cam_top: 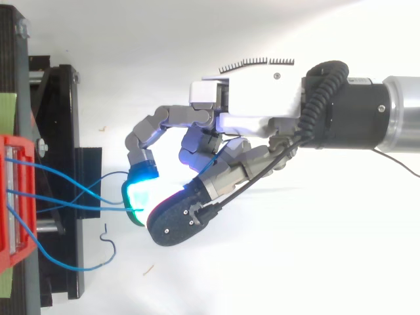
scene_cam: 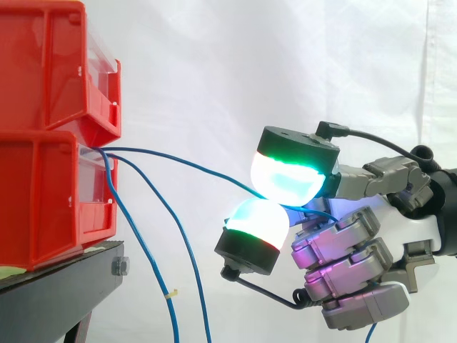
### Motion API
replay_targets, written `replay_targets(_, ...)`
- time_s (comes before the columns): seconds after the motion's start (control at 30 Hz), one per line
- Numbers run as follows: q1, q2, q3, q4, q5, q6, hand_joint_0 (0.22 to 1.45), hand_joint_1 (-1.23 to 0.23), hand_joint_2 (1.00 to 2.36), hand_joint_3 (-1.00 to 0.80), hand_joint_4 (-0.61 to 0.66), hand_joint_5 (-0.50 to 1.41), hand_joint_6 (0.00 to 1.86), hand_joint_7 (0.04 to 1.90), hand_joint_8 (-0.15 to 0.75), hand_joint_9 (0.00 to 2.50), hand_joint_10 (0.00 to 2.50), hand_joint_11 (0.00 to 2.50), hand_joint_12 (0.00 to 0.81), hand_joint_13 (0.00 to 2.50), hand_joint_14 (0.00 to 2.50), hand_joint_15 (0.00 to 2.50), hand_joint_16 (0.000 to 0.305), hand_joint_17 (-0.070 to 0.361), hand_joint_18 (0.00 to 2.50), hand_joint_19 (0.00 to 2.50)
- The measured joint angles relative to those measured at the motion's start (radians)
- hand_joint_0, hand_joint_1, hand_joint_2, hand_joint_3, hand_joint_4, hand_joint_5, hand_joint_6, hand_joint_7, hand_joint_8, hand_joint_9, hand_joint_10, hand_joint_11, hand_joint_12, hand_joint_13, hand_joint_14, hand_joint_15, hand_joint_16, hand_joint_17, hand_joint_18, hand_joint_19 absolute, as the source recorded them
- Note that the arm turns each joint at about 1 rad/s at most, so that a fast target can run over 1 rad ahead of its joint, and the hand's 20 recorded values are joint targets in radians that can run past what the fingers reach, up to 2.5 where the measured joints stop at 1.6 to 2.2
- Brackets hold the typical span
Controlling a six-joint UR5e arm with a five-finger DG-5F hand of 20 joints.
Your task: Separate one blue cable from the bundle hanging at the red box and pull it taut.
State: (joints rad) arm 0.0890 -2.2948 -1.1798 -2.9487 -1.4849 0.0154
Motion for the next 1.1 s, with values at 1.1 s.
replay_targets(1.1,0.000,0.000,-0.001,0.000,0.002,0.000,0.80,-0.84,1.02,-0.26,-0.14,-0.20,0.92,1.38,0.287,1.08,1.87,1.33,0.331,1.04,2.37,1.42,0.029,0.066,1.36,1.56)
